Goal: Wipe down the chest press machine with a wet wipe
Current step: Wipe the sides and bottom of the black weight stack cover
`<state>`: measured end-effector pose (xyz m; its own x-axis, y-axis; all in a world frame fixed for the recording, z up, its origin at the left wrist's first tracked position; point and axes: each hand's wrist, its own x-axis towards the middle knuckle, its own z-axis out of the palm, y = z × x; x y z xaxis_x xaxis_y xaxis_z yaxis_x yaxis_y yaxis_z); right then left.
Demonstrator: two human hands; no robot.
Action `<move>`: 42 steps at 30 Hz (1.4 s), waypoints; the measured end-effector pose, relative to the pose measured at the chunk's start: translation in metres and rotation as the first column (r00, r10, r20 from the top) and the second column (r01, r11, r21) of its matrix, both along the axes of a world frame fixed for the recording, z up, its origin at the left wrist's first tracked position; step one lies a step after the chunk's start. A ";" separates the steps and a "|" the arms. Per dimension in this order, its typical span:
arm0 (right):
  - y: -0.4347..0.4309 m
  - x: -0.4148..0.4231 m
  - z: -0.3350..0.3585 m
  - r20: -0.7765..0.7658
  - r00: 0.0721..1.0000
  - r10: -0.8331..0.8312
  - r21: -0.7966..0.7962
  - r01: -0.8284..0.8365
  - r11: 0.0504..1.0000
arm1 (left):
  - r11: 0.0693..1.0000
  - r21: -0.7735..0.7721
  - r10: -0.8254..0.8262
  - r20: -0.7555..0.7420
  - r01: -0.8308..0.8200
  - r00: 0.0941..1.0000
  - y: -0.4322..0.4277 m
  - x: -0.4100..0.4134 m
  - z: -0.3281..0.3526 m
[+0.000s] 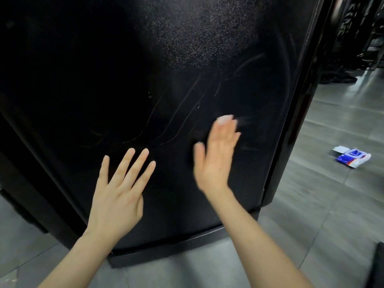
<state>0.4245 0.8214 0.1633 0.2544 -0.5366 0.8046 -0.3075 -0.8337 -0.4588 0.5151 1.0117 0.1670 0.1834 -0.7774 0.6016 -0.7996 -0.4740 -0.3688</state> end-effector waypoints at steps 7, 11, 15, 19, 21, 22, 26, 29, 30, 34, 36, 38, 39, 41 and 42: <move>-0.067 -0.046 -0.002 -0.115 0.981 -0.156 -0.128 0.141 0.982 | 1.000 -0.006 -0.024 0.022 0.024 0.999 0.000 0.008 -0.006; -0.075 -0.041 0.020 0.186 0.963 -0.197 0.337 0.126 0.933 | 1.000 -0.024 0.013 -0.024 -0.014 1.000 0.000 0.004 -0.013; -0.005 -0.013 -0.017 -0.258 0.966 0.019 -0.194 -0.071 0.979 | 0.999 -0.022 0.038 -0.072 -0.039 0.997 0.005 0.001 -0.020; 0.002 -0.014 -0.066 -0.603 0.793 -0.089 -0.595 -0.373 0.712 | 0.996 -0.036 0.074 -0.138 -0.080 0.988 0.025 0.006 -0.031; -0.008 -0.016 -0.044 -0.546 0.826 -0.143 -0.684 -0.341 0.644 | 0.993 -0.072 0.082 -0.181 -0.096 0.980 0.037 0.010 -0.038; -0.010 -0.015 -0.024 -0.478 0.867 -0.142 -0.689 -0.269 0.673 | 0.989 -0.108 0.080 -0.221 -0.106 0.972 0.044 0.012 -0.042; 0.005 0.012 0.037 -0.159 0.980 -0.120 -0.451 0.037 0.892 | 0.914 -0.359 0.062 -0.335 -0.188 0.940 0.068 0.019 -0.054; 0.028 0.029 -0.007 -0.378 0.921 -0.098 -0.631 -0.179 0.755 | 0.789 -0.505 0.084 -0.475 -0.350 0.876 0.080 0.024 -0.056; 0.030 0.030 -0.032 -0.513 0.851 -0.108 -0.699 -0.342 0.628 | 0.750 -0.525 0.086 -0.526 -0.402 0.846 0.081 0.026 -0.057; 0.021 0.020 -0.076 -0.716 0.644 -0.269 -0.694 -0.619 0.367 | 0.711 -0.493 0.027 -0.693 -0.501 0.720 0.086 0.030 -0.059; 0.025 0.021 -0.058 -0.719 0.646 -0.256 -0.691 -0.628 0.358 | 0.726 -0.483 -0.088 -0.771 -0.490 0.630 0.090 0.034 -0.059; 0.033 0.031 -0.022 -0.644 0.740 -0.193 -0.749 -0.560 0.354 | 0.730 -0.510 -0.302 -0.838 -0.455 0.454 0.094 0.039 -0.059; 0.040 0.039 -0.001 -0.575 0.798 -0.181 -0.792 -0.487 0.369 | 0.719 -0.539 -0.410 -0.839 -0.439 0.359 0.095 0.042 -0.061; 0.059 0.060 0.028 -0.475 0.863 -0.170 -0.819 -0.364 0.443 | 0.687 -0.575 -0.549 -0.811 -0.445 0.201 0.097 0.047 -0.065; 0.070 0.071 0.032 -0.458 0.876 -0.151 -0.806 -0.337 0.487 | 0.669 -0.580 -0.590 -0.795 -0.464 0.142 0.099 0.048 -0.065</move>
